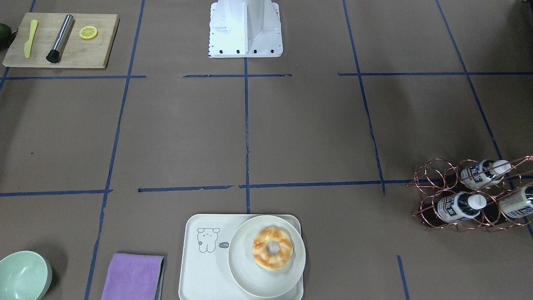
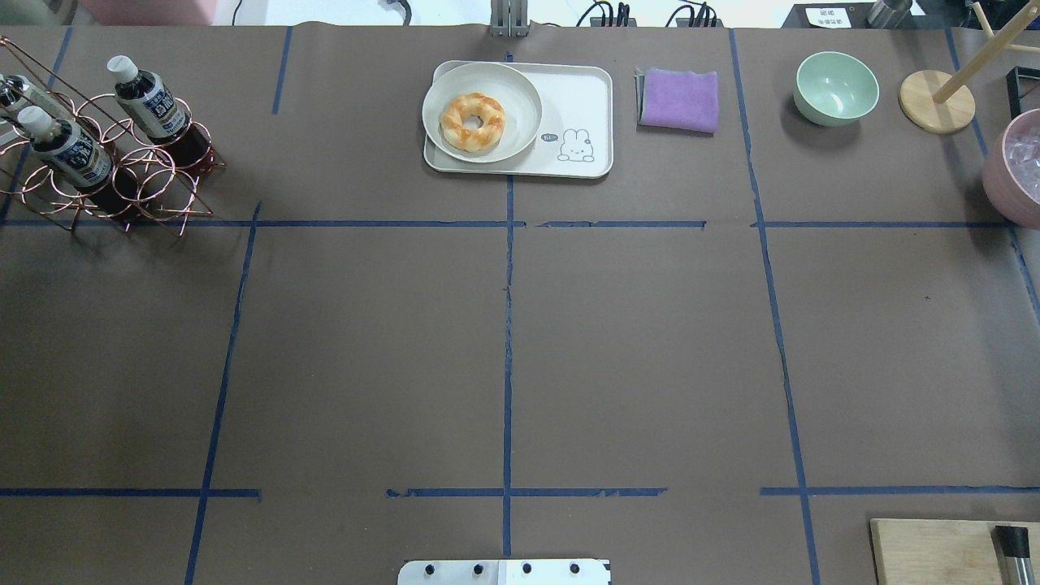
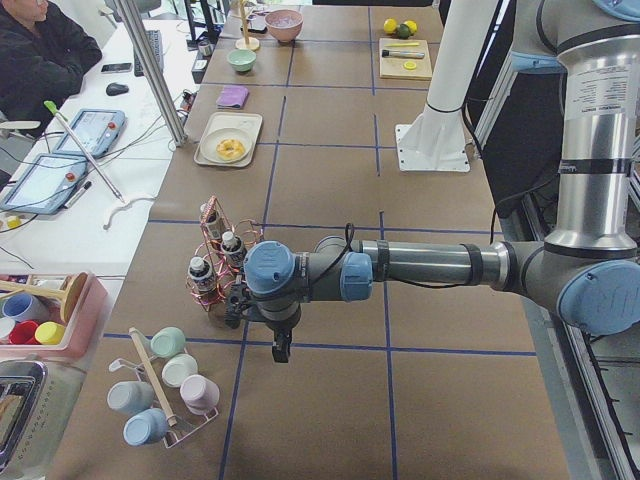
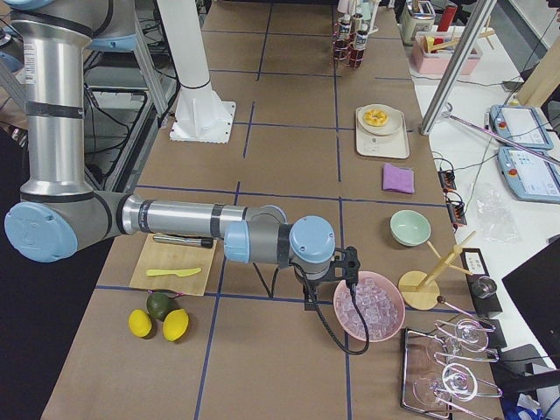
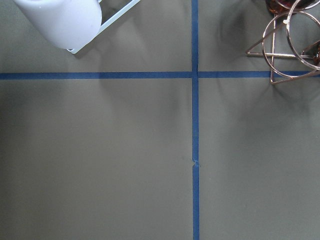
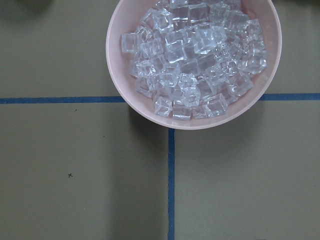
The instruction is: Place tea on tray
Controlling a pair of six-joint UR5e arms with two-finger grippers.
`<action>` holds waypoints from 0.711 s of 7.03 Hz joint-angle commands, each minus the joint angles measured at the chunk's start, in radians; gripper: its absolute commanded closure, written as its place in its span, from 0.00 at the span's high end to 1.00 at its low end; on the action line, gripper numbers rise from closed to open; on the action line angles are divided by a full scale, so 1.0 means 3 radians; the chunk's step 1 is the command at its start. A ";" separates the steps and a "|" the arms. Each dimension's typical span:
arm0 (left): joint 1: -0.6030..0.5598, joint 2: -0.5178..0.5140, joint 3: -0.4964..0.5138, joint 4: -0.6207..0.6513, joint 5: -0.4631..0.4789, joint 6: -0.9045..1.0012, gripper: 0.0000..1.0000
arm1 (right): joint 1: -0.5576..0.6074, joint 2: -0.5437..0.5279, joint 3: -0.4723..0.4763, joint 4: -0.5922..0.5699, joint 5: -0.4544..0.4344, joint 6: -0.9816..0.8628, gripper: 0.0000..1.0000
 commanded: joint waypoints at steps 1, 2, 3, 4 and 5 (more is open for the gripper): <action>-0.0002 -0.0005 0.0000 -0.0002 0.0000 0.0000 1.00 | 0.0000 0.0005 0.0008 0.0004 0.0000 0.0000 1.00; 0.0003 -0.0005 -0.0005 -0.0012 0.0000 0.0005 1.00 | -0.0005 0.0010 0.0013 0.0009 0.0000 -0.0005 1.00; 0.0003 -0.0010 -0.0015 -0.0012 0.0000 0.0005 1.00 | -0.0005 0.0025 0.0023 0.0009 -0.0010 -0.0005 1.00; 0.0003 -0.0010 -0.0071 -0.0017 0.0000 0.0005 1.00 | -0.0005 0.0025 0.0028 0.0009 -0.0005 0.0000 1.00; 0.0003 -0.0026 -0.0117 -0.0047 -0.0005 0.0005 1.00 | -0.0005 0.0025 0.0028 0.0009 -0.0005 0.0000 1.00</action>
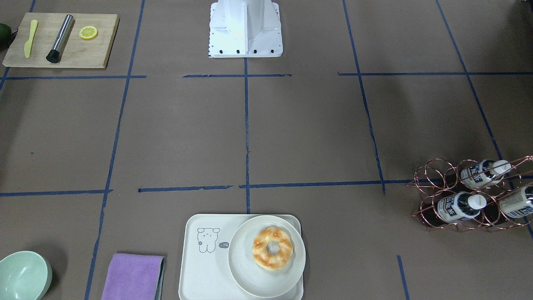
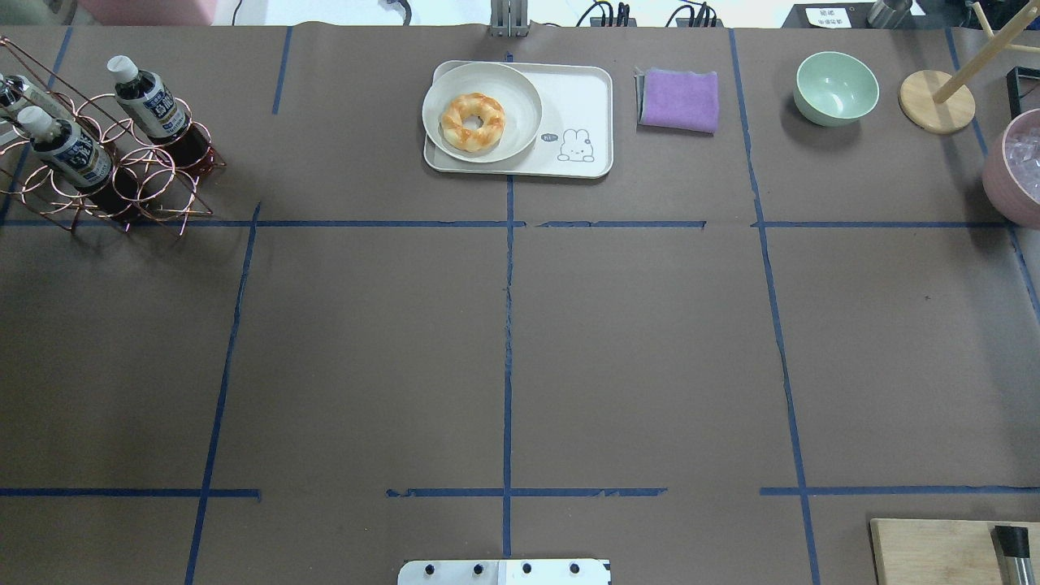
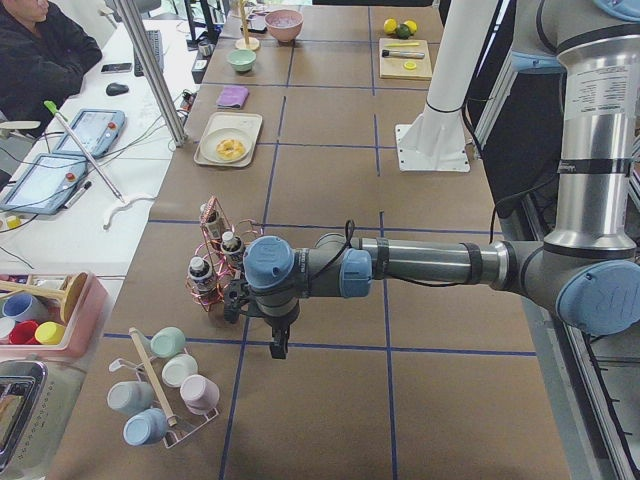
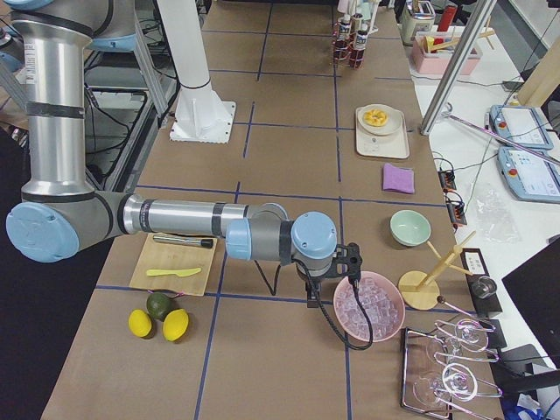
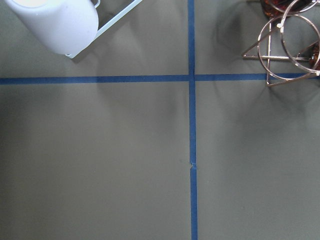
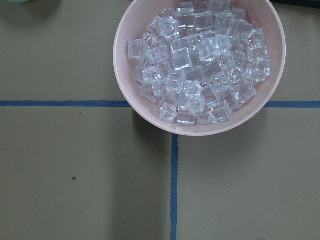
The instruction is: Place tea on tray
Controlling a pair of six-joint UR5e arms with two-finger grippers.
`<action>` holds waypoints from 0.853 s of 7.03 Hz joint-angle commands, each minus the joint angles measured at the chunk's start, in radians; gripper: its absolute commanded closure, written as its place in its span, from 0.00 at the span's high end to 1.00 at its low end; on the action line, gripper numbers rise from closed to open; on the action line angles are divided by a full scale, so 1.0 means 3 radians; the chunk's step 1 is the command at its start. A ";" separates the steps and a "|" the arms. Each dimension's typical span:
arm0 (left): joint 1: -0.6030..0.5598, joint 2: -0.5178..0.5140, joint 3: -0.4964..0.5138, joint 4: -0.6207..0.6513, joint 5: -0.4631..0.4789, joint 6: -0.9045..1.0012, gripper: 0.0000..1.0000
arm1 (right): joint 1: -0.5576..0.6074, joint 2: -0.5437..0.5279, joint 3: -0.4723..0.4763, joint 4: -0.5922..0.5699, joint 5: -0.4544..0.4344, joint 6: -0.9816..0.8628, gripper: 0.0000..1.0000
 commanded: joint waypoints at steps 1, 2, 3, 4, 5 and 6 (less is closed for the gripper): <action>0.0000 -0.0016 -0.0123 -0.0100 -0.0004 -0.0005 1.00 | 0.0000 0.0002 0.0008 0.0000 0.0006 0.0002 1.00; 0.0015 -0.0021 -0.0271 -0.0161 -0.0009 -0.0066 1.00 | 0.0000 0.0002 0.0003 -0.0005 0.0001 0.0002 1.00; 0.0056 -0.0011 -0.0500 -0.0187 -0.0004 -0.0355 1.00 | 0.0000 0.0002 0.0003 -0.0005 -0.0014 -0.0003 1.00; 0.0193 0.0024 -0.0675 -0.0299 0.0006 -0.0667 1.00 | 0.0000 0.0002 0.0003 -0.0005 -0.0010 -0.0008 1.00; 0.0230 0.0030 -0.0692 -0.0695 0.0001 -0.0989 1.00 | 0.0000 0.0002 0.0003 -0.0005 -0.0015 -0.0009 1.00; 0.0403 0.0081 -0.0687 -0.1236 0.0027 -0.1483 1.00 | 0.0000 -0.0003 0.0003 -0.0005 -0.0015 -0.0009 1.00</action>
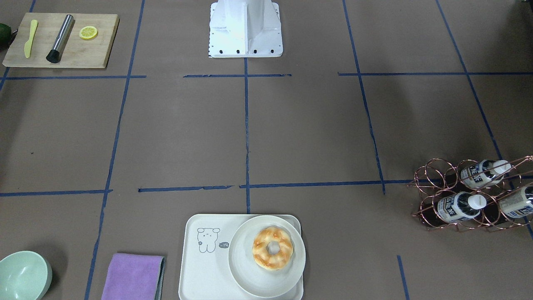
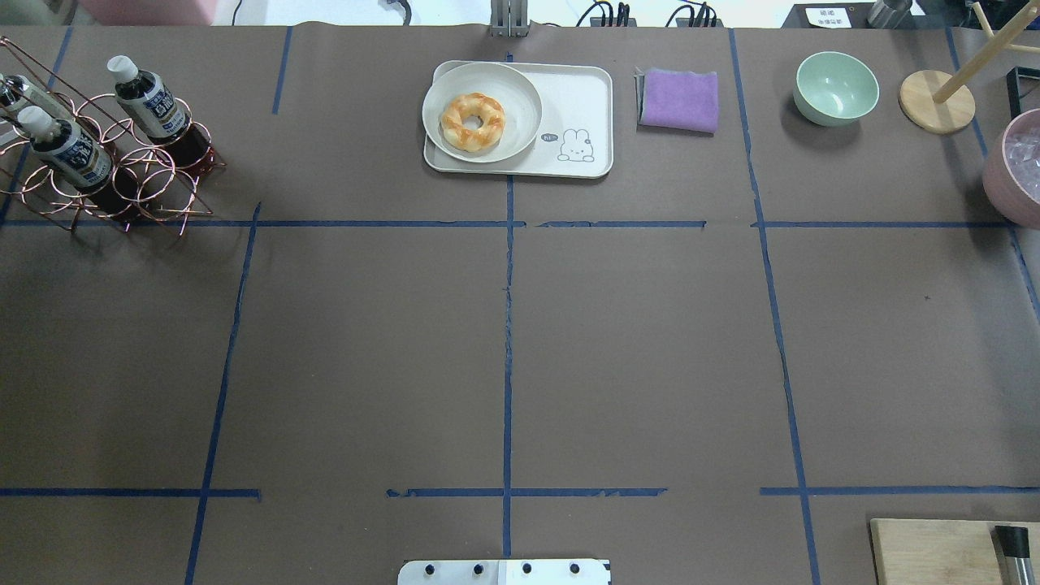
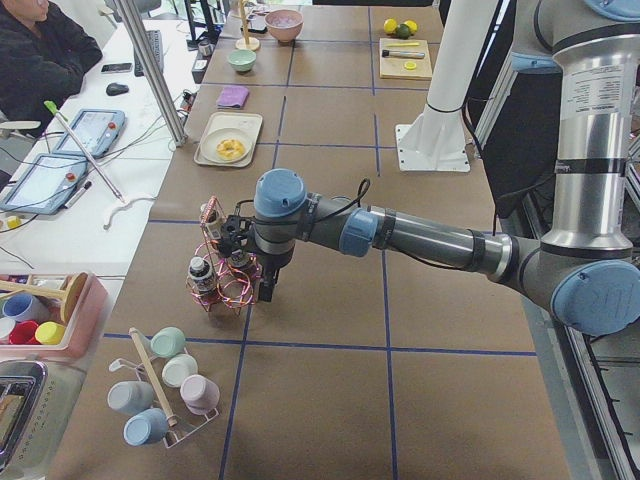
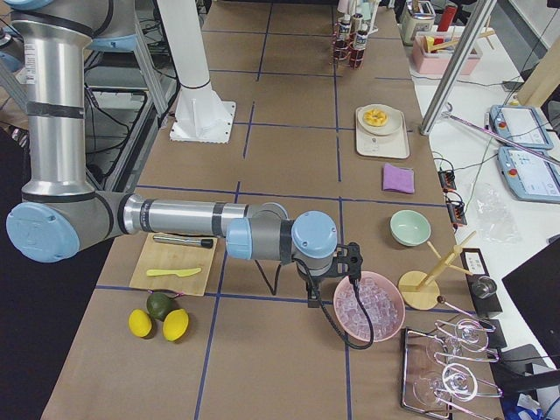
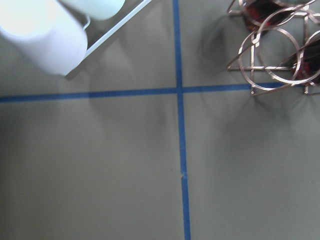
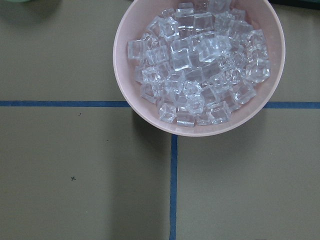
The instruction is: Place tea on tray
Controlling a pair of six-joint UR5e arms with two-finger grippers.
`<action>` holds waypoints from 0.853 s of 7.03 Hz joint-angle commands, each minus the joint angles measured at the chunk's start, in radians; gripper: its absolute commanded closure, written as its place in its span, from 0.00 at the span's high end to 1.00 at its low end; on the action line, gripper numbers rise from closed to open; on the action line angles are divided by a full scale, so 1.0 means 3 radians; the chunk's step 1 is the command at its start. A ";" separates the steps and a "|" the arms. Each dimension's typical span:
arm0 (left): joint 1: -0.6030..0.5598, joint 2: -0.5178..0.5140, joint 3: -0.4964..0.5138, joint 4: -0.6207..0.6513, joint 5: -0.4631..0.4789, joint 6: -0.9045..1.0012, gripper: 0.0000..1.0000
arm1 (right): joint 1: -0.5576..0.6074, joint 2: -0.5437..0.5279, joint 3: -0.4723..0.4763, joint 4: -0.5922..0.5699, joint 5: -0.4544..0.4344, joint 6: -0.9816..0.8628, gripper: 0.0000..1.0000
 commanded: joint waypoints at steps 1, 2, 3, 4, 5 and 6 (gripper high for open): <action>0.0326 0.0044 -0.0016 -0.1019 0.0064 -0.1068 1.00 | 0.0000 0.0001 0.0000 0.0000 -0.0002 -0.0001 1.00; 0.0489 0.0039 -0.0016 -0.1363 0.0298 -0.1387 1.00 | -0.0005 0.0001 0.0000 0.0000 -0.0007 -0.0006 1.00; 0.0749 0.0034 -0.0021 -0.1584 0.0705 -0.1583 1.00 | -0.0005 0.0001 0.0000 0.0000 -0.0002 0.0004 1.00; 0.0949 0.0024 -0.0026 -0.1824 0.1109 -0.1833 1.00 | -0.0005 0.0006 0.0005 0.0005 0.0008 0.0009 1.00; 0.1052 0.0019 -0.0031 -0.1984 0.1467 -0.2033 1.00 | 0.0000 0.0036 0.0010 0.0000 0.0029 0.0009 1.00; 0.1094 0.0019 0.0015 -0.2162 0.1689 -0.2085 1.00 | 0.0000 0.0032 0.0000 0.0005 0.0024 0.0004 1.00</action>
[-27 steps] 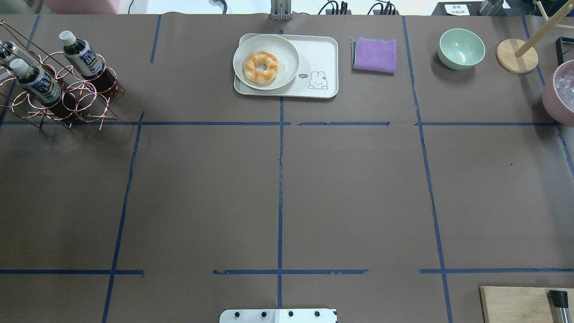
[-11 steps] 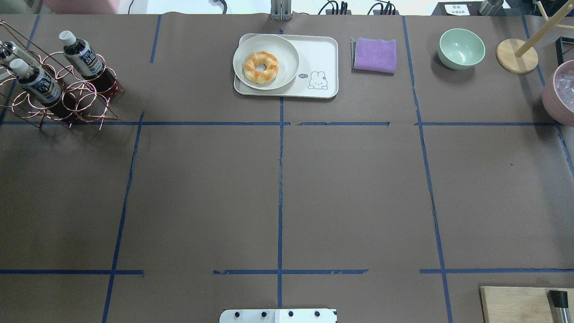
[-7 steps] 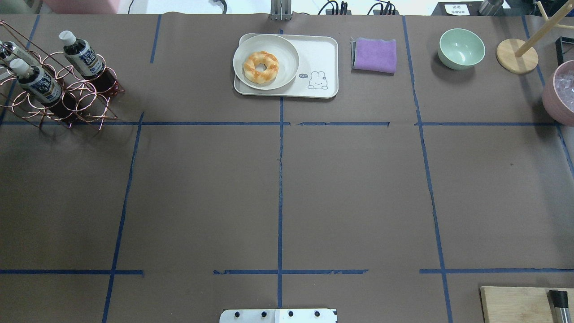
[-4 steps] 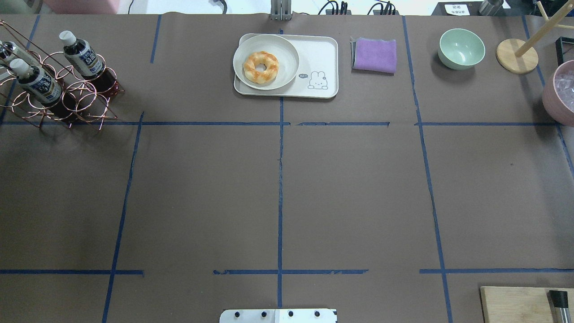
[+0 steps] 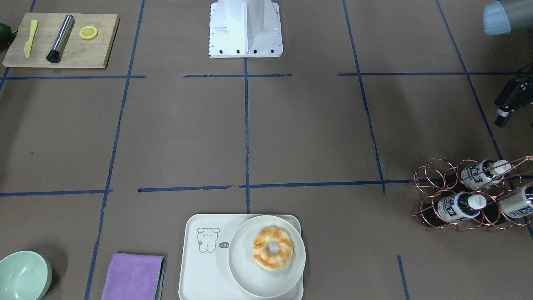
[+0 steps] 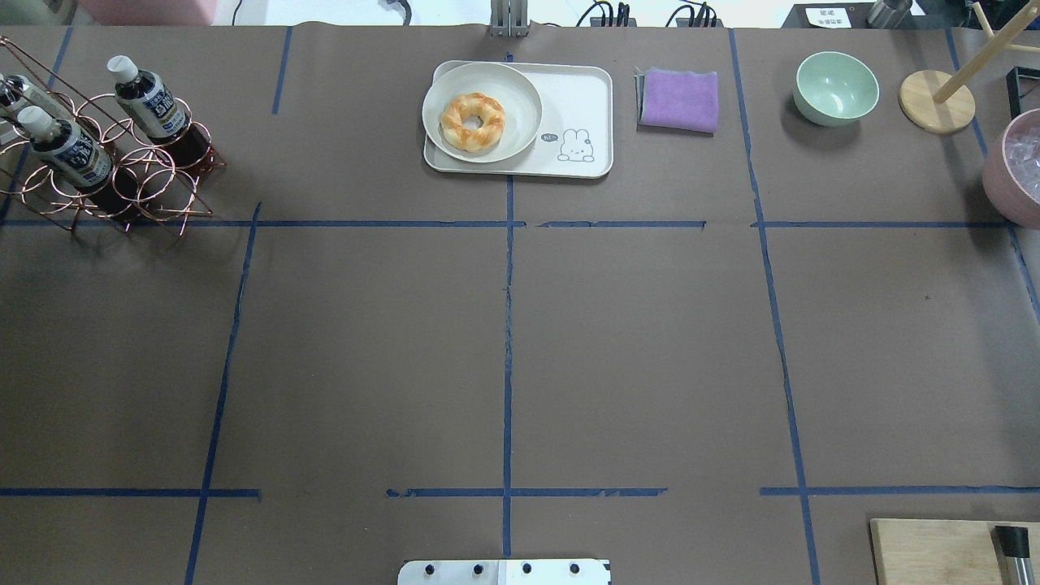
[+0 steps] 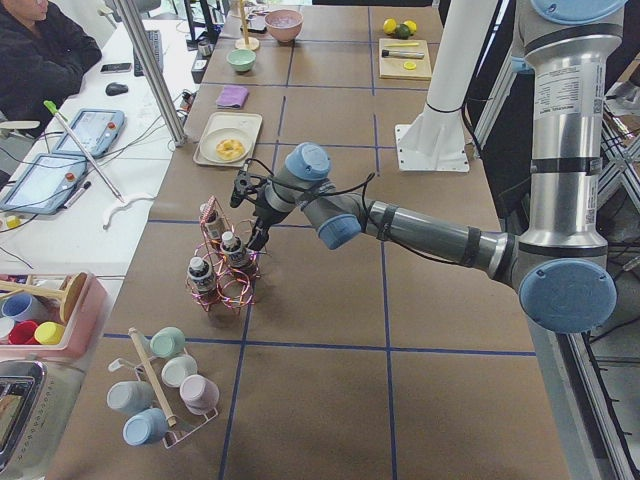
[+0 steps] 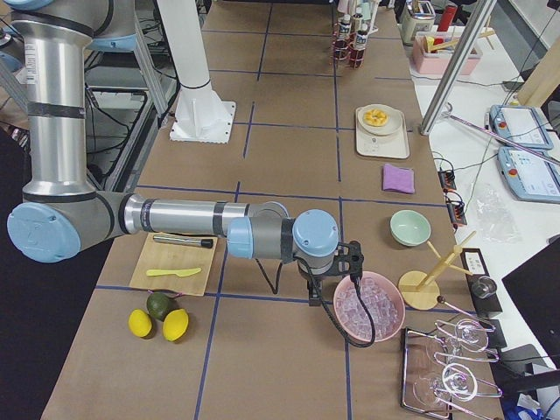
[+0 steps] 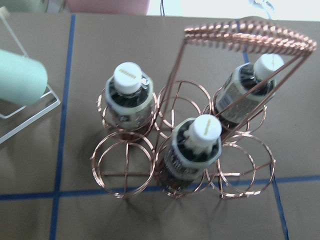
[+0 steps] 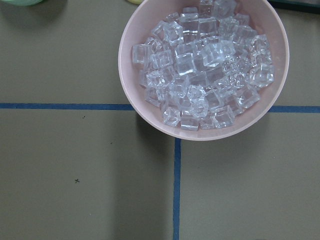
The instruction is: Place tea on tray
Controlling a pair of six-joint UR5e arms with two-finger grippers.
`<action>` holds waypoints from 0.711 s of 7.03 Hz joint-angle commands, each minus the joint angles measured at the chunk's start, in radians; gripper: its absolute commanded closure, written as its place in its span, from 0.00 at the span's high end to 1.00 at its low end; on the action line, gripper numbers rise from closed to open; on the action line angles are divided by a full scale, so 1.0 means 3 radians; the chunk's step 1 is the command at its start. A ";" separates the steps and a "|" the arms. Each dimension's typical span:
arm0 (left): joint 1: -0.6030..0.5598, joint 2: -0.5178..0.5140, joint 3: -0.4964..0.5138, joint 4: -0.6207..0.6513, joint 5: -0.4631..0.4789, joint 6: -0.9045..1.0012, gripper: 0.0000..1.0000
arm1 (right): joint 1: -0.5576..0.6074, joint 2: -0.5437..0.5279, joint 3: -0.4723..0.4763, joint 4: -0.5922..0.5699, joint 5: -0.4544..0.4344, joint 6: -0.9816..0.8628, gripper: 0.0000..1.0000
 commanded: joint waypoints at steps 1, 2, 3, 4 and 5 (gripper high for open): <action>0.0161 0.0007 0.0103 -0.0394 0.0509 -0.0150 1.00 | 0.0002 0.0007 -0.0020 -0.0002 -0.0021 -0.0008 1.00; 0.0262 0.0002 0.0230 -0.0624 0.0683 -0.0201 1.00 | 0.0002 0.0007 -0.0021 -0.0002 -0.0022 -0.0008 1.00; 0.0370 -0.0008 0.0337 -0.0778 0.0892 -0.0247 1.00 | -0.0003 0.0007 -0.0026 -0.0002 -0.0022 -0.0008 1.00; 0.0427 -0.0044 0.0399 -0.0795 0.0915 -0.0273 1.00 | 0.0002 0.0007 -0.0026 -0.0002 -0.0016 0.0002 1.00; 0.0427 -0.0100 0.0471 -0.0800 0.0920 -0.0273 1.00 | 0.0002 0.0007 -0.0031 -0.0002 -0.0016 0.0002 1.00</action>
